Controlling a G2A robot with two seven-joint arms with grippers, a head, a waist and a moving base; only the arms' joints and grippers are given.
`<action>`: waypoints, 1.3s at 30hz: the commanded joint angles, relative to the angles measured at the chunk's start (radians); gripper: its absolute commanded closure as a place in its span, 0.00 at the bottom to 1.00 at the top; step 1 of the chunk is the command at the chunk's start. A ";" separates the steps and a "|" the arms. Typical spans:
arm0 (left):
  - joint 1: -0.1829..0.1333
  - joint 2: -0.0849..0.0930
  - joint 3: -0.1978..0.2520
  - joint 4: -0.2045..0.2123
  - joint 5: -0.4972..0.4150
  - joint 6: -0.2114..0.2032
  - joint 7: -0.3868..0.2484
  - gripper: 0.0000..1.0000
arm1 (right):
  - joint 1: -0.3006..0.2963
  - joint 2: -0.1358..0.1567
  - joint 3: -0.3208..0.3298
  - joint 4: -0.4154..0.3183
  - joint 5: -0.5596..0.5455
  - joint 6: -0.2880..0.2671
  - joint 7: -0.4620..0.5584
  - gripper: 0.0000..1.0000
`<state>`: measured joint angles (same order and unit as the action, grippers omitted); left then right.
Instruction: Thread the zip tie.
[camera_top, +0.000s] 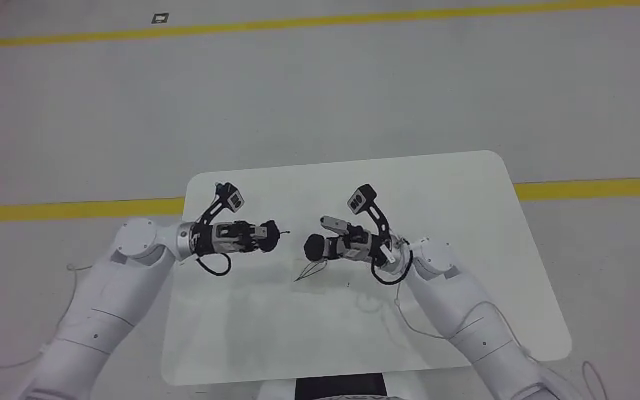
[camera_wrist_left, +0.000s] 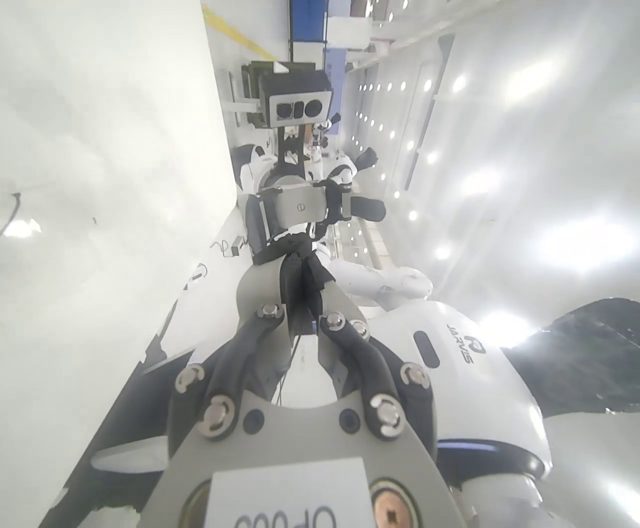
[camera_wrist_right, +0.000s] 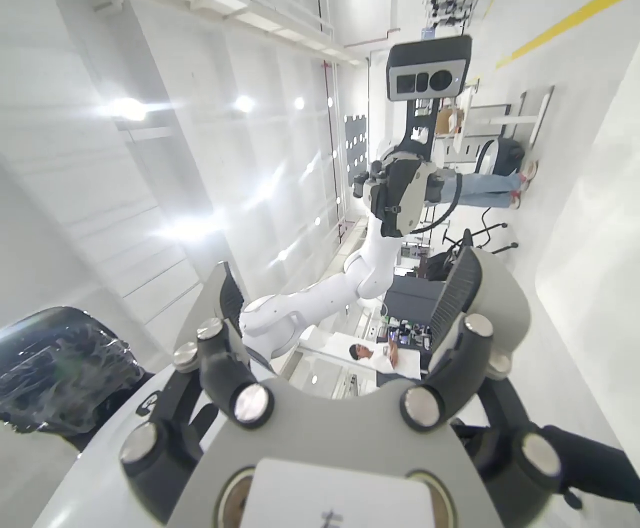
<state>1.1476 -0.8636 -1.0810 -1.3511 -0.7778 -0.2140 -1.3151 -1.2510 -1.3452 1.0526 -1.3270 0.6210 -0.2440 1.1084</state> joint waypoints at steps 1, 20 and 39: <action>-0.009 -0.001 -0.004 0.011 0.007 -0.037 -0.020 1.00 | 0.014 -0.002 -0.012 0.017 0.005 0.007 0.030 0.00; 0.012 0.007 -0.022 0.007 0.030 -0.054 -0.064 1.00 | 0.062 -0.014 -0.059 0.074 0.002 -0.026 -0.016 0.18; 0.015 0.009 -0.025 0.002 0.040 -0.054 -0.073 1.00 | 0.117 -0.048 -0.163 0.180 0.049 -0.073 0.013 0.63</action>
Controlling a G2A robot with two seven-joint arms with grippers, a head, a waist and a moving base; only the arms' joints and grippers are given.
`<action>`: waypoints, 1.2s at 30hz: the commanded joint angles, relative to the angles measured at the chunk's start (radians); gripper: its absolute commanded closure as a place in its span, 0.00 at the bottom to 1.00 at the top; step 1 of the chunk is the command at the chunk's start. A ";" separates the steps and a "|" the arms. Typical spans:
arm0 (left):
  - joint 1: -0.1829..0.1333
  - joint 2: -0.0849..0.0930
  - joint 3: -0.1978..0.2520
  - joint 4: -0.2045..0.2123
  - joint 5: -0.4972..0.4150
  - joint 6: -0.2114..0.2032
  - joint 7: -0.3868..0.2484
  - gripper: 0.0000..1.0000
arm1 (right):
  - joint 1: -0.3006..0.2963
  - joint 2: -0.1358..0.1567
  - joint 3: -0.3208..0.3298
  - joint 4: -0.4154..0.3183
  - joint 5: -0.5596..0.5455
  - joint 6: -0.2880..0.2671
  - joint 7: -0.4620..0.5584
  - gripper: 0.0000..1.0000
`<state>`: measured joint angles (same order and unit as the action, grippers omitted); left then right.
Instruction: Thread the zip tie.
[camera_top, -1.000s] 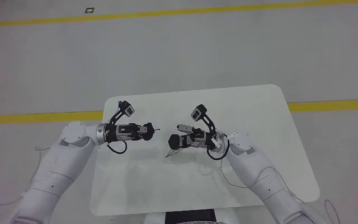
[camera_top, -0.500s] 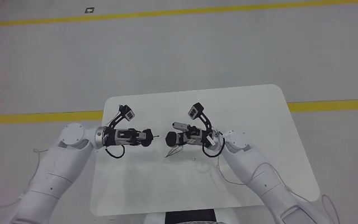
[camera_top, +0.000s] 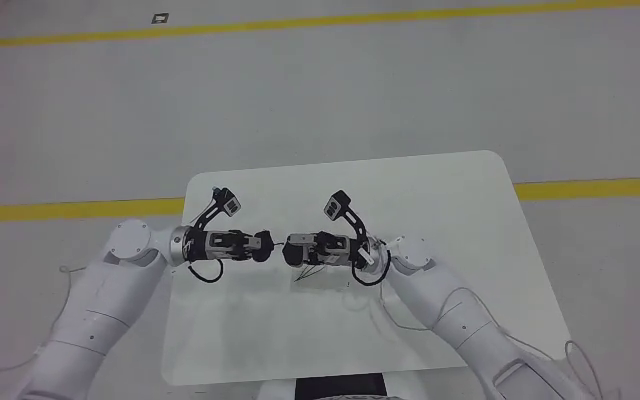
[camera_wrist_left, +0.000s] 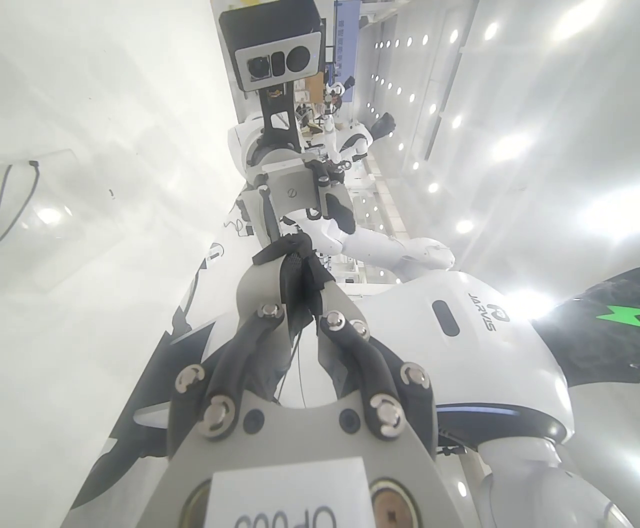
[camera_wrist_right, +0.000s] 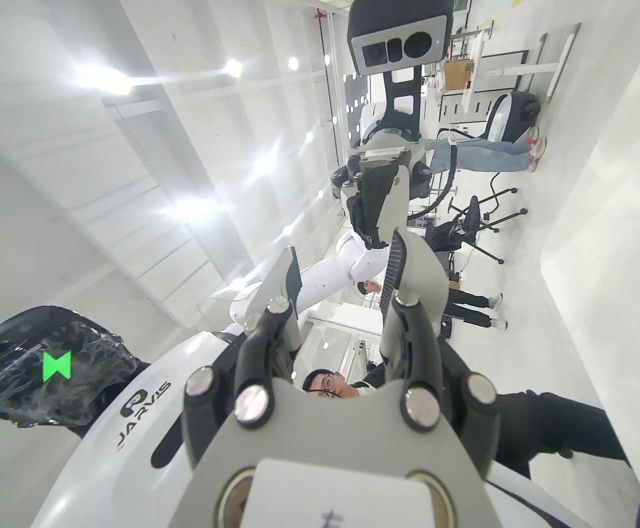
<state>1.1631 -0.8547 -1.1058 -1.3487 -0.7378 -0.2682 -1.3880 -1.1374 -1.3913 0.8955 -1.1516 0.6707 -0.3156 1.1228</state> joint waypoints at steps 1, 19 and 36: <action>0.000 0.000 0.000 0.000 0.000 0.000 0.000 1.00 | 0.005 -0.004 -0.010 0.008 0.001 -0.003 -0.002 0.63; 0.000 0.000 0.000 0.000 0.000 0.000 0.000 1.00 | 0.027 -0.020 -0.037 0.043 0.005 -0.019 -0.026 0.75; 0.000 0.000 0.000 0.000 0.000 0.000 0.000 1.00 | 0.029 -0.024 -0.031 0.057 -0.003 -0.024 -0.037 0.98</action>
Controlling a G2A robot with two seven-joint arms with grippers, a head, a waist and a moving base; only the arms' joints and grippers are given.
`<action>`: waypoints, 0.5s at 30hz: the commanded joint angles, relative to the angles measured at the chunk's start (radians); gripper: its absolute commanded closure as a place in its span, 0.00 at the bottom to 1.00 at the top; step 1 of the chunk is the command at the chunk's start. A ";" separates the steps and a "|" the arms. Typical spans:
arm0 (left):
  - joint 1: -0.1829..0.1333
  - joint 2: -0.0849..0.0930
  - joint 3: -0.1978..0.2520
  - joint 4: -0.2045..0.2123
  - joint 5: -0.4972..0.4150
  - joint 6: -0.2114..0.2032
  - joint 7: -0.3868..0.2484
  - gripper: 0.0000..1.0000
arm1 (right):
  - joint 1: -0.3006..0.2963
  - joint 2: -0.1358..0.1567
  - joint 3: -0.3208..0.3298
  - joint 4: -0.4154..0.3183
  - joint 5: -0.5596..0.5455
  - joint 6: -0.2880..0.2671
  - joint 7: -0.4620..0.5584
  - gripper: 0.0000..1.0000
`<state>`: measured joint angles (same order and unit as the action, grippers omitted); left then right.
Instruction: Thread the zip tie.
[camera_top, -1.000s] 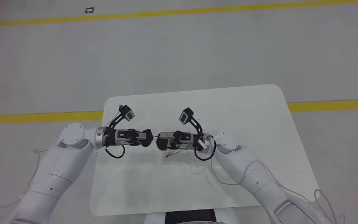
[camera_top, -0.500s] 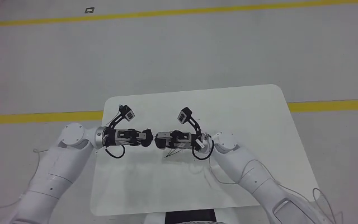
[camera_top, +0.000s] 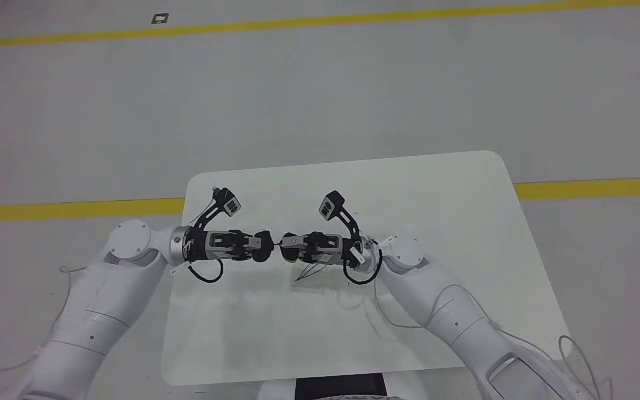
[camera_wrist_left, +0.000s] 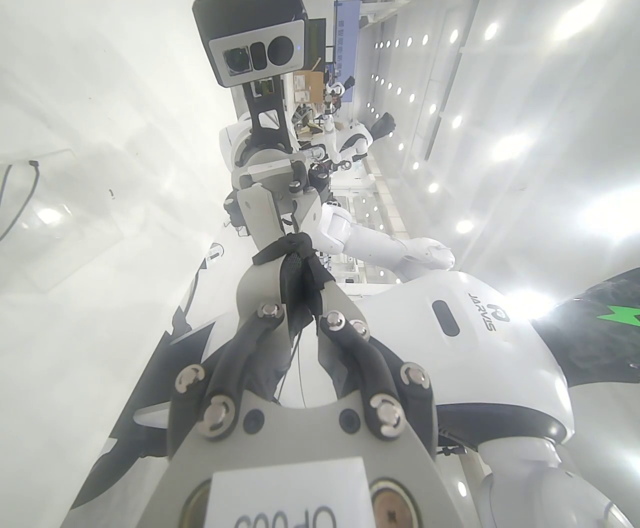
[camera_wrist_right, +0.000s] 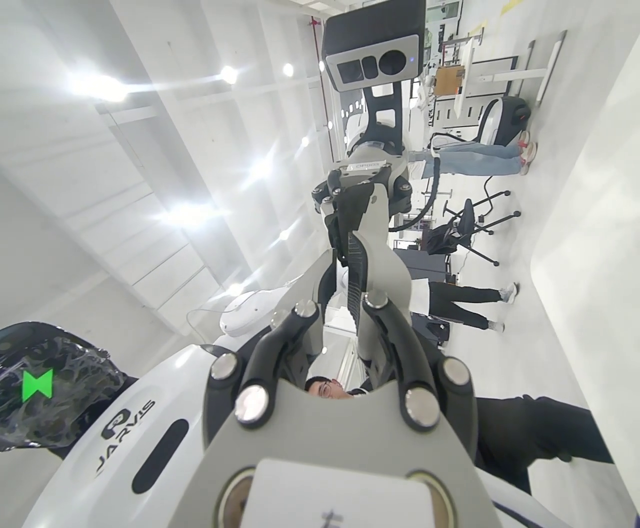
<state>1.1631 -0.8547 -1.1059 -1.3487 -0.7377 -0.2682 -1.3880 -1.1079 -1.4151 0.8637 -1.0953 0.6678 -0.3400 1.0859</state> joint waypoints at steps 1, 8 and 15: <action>0.000 0.000 0.000 0.000 0.000 0.000 0.000 1.00 | -0.001 0.000 0.001 0.002 -0.001 0.000 0.000 1.00; 0.000 0.000 0.000 0.000 0.000 0.000 0.000 1.00 | -0.002 0.000 0.007 0.001 -0.007 0.000 -0.001 1.00; 0.000 0.000 0.000 0.000 0.000 0.000 0.000 0.00 | -0.030 0.004 0.035 -0.032 -0.027 0.000 -0.048 1.00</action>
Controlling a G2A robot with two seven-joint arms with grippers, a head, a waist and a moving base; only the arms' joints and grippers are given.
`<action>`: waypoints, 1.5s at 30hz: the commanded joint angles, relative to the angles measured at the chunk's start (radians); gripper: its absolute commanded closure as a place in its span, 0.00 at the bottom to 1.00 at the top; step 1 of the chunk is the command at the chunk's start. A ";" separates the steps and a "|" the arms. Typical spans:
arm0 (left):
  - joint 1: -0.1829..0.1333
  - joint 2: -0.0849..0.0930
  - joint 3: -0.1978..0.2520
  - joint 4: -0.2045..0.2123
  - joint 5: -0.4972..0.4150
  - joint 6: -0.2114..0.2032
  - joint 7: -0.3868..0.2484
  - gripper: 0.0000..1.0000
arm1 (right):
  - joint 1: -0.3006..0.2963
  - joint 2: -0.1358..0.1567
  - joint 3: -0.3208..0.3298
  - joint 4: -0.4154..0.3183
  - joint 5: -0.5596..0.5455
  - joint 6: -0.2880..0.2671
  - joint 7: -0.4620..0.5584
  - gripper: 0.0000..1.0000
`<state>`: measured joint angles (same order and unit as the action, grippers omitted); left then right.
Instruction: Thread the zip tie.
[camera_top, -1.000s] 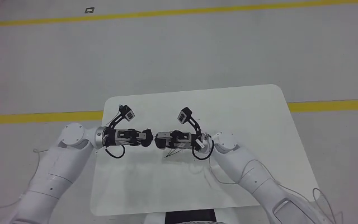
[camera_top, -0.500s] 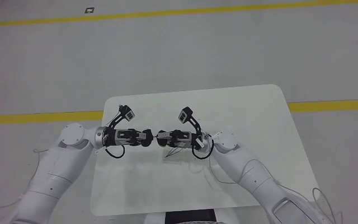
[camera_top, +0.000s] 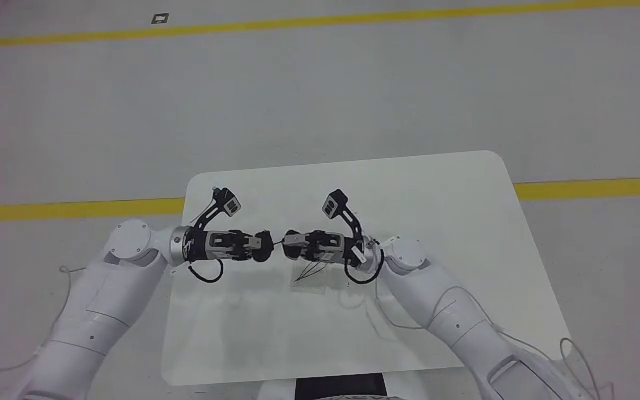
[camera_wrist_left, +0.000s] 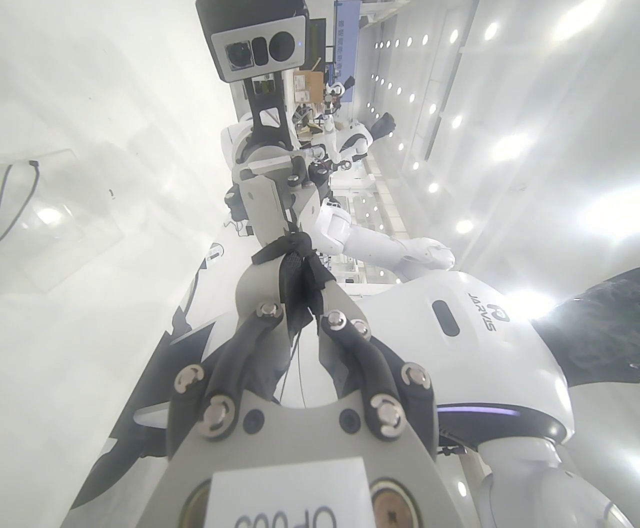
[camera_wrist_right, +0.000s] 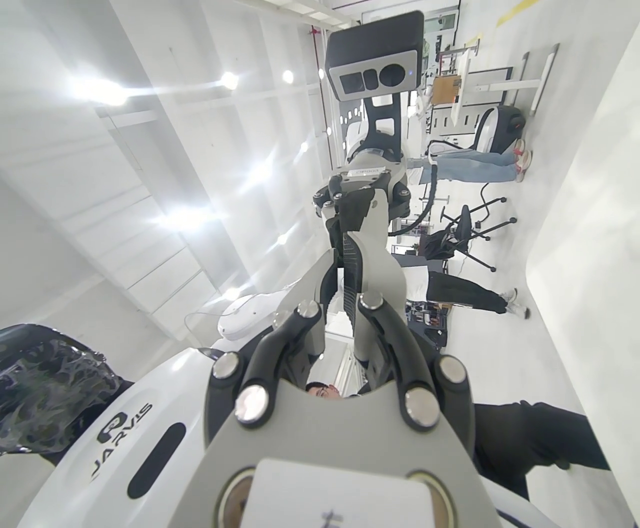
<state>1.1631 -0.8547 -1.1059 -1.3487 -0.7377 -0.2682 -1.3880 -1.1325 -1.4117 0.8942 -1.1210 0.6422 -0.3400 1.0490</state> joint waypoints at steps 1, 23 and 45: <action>0.000 0.000 0.000 0.000 0.000 0.000 0.000 0.00 | -0.013 0.002 0.009 -0.015 -0.004 0.000 -0.014 1.00; 0.025 -0.004 0.007 -0.042 0.027 0.021 0.128 0.00 | -0.083 0.009 0.060 -0.122 -0.031 0.000 -0.135 1.00; 0.031 -0.022 0.043 -0.057 -0.031 0.031 0.167 0.00 | -0.129 -0.002 0.058 -0.207 -0.028 0.000 -0.224 1.00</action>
<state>1.1936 -0.8755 -1.0627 -1.4085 -0.7593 -0.2360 -1.2193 -1.2618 -1.4126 0.9524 -1.3276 0.6097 -0.3401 0.8227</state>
